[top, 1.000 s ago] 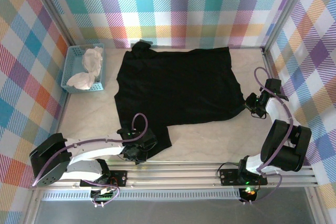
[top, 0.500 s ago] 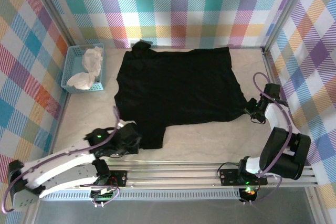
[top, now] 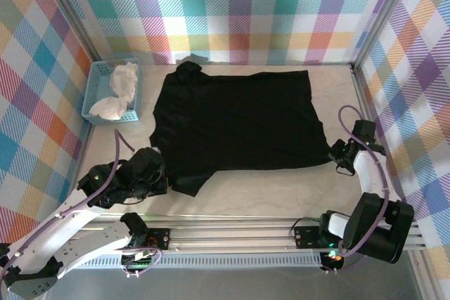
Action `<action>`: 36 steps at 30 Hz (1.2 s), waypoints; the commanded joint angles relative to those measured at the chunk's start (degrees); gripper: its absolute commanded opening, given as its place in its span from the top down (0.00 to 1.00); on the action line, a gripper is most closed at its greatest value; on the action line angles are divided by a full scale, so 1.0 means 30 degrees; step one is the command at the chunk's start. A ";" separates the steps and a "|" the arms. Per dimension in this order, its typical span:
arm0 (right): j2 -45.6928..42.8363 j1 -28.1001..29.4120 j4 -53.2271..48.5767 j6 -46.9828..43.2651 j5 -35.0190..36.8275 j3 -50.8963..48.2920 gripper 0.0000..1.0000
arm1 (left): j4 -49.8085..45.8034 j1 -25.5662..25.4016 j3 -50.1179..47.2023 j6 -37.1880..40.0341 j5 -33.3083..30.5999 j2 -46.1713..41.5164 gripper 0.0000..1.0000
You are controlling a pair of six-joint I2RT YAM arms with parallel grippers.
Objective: Fold the inside-out t-shirt
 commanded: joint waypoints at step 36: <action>1.1991 0.2298 0.0971 -0.1240 -0.1784 1.0609 0.88 | 0.5776 1.2894 0.7282 0.9196 0.5195 1.4111 1.00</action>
